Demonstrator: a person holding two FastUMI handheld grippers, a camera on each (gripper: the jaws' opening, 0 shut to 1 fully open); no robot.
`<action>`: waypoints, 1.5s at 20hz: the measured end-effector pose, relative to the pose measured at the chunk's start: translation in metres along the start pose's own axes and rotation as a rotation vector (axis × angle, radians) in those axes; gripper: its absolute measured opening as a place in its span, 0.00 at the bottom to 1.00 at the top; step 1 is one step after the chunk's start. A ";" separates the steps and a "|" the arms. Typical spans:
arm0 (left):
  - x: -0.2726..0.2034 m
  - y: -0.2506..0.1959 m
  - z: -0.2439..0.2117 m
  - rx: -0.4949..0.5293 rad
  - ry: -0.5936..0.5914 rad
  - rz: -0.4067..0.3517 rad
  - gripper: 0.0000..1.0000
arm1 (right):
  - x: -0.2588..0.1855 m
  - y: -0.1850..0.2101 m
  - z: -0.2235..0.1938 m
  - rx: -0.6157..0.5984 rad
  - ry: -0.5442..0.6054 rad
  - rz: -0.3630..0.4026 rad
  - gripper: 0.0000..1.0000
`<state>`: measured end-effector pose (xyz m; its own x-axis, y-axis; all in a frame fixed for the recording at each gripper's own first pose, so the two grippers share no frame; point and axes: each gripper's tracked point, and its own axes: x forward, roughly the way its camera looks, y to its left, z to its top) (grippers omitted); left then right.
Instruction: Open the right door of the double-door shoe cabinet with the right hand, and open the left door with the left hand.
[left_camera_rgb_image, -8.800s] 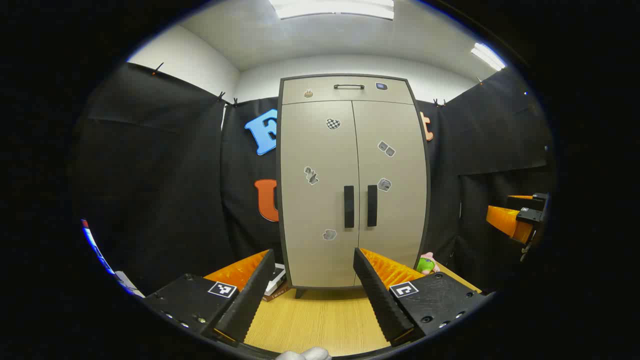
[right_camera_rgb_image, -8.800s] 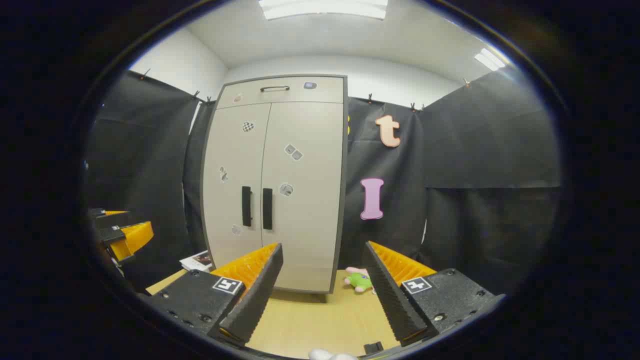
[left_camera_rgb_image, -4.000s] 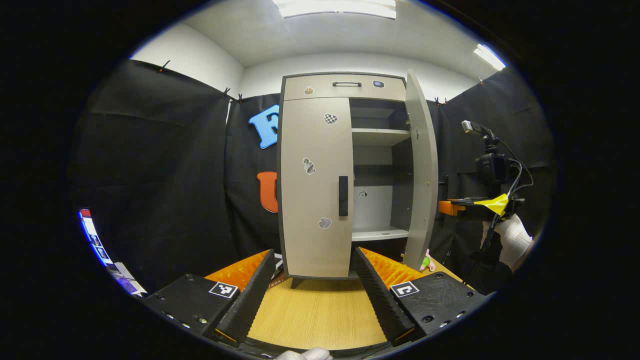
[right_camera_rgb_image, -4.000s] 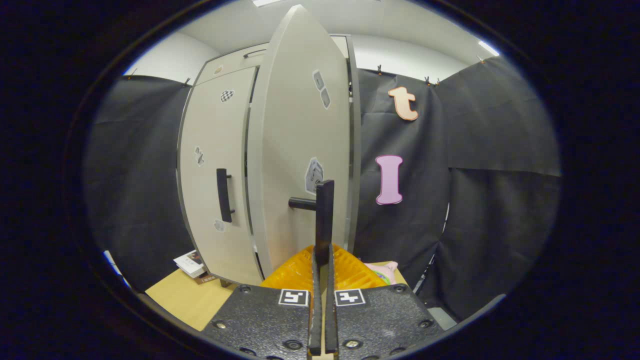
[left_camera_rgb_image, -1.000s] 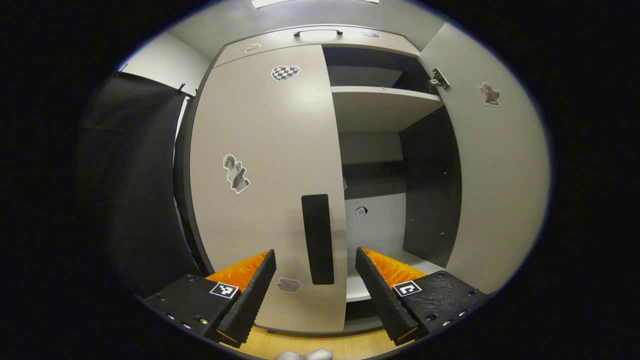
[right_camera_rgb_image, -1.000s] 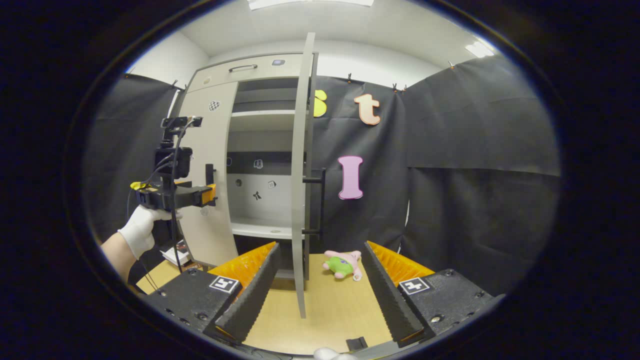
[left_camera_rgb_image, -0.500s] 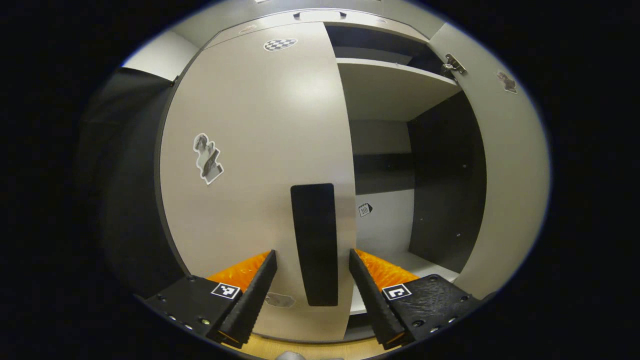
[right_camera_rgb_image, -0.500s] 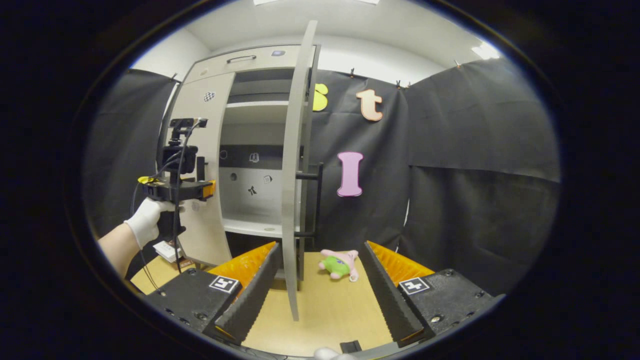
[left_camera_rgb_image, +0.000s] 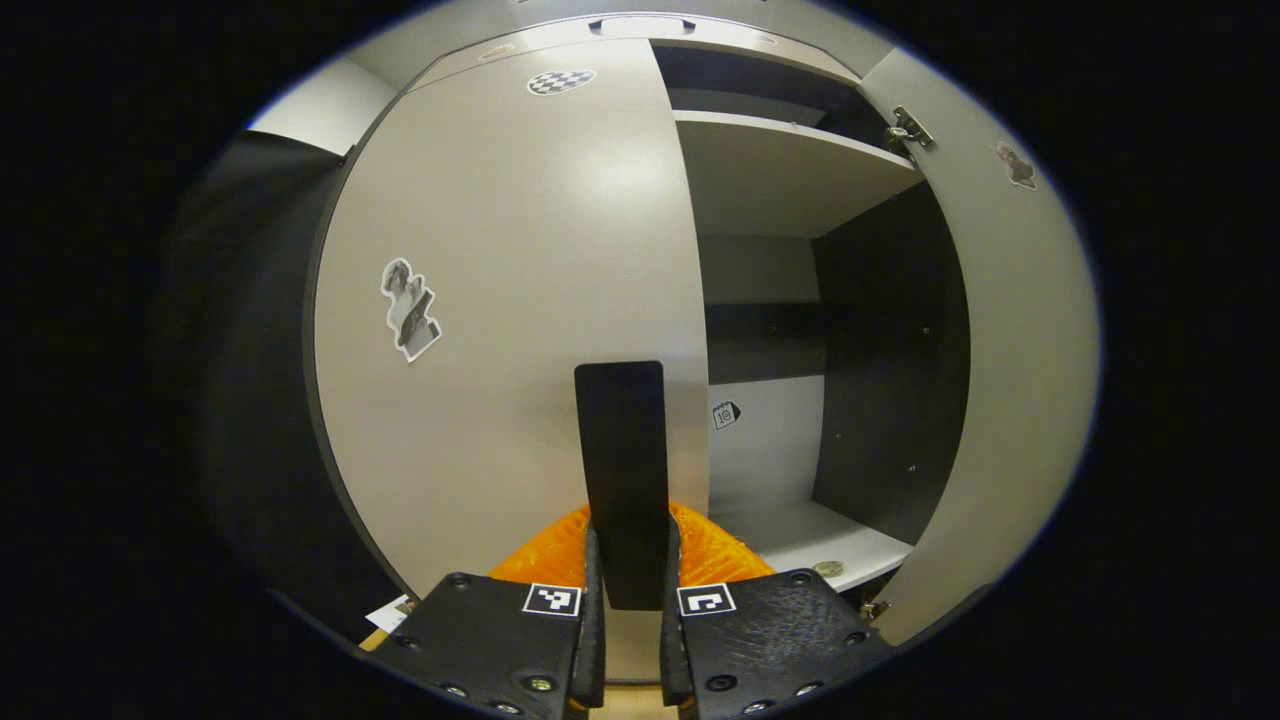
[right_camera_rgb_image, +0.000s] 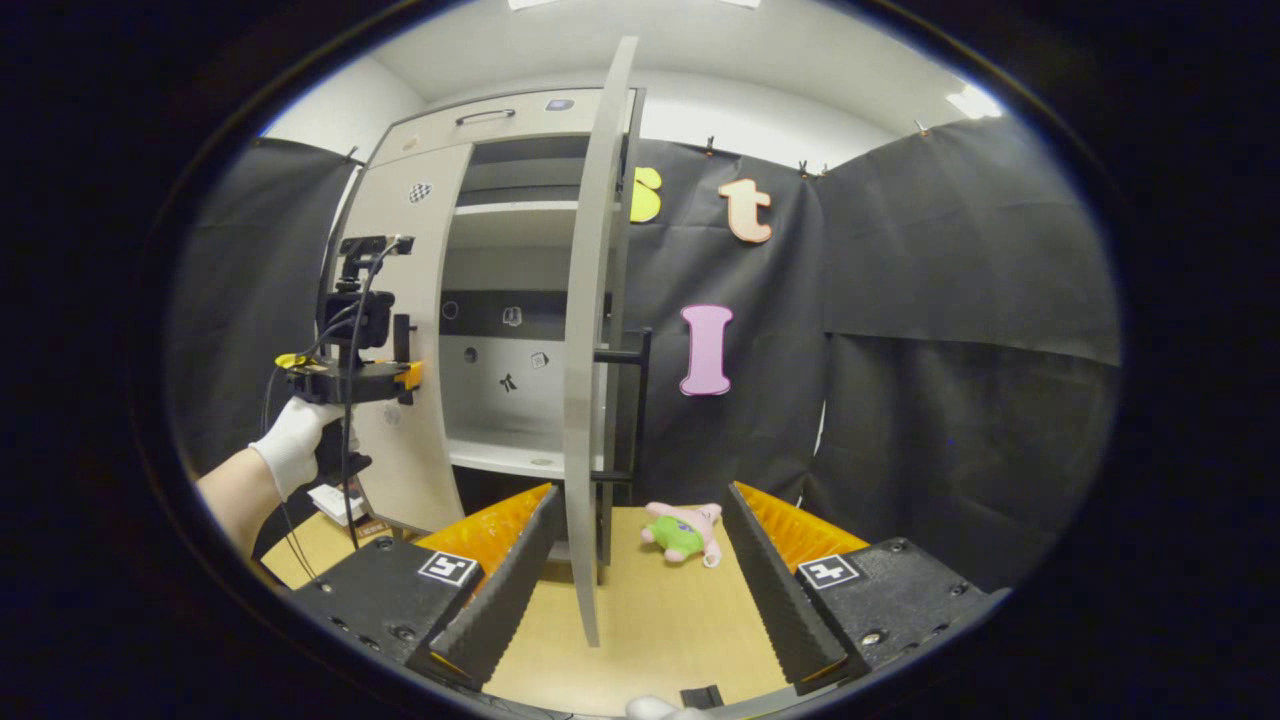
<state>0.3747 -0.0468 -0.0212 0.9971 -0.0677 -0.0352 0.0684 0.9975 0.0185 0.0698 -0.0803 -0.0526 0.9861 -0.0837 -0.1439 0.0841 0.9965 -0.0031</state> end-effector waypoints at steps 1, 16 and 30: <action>-0.001 0.001 0.000 -0.007 -0.001 0.002 0.27 | -0.001 0.000 0.000 0.000 -0.001 0.002 1.00; -0.076 0.024 -0.005 -0.003 -0.001 -0.057 0.04 | -0.027 0.035 0.003 -0.010 -0.027 0.090 1.00; -0.158 0.101 -0.014 0.022 -0.007 0.026 0.02 | -0.067 0.086 -0.003 -0.021 -0.041 0.173 1.00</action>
<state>0.2241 0.0652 -0.0280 0.9988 -0.0415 -0.0270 0.0426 0.9982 0.0413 0.0103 0.0111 -0.0464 0.9906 0.0887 -0.1037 -0.0895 0.9960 -0.0029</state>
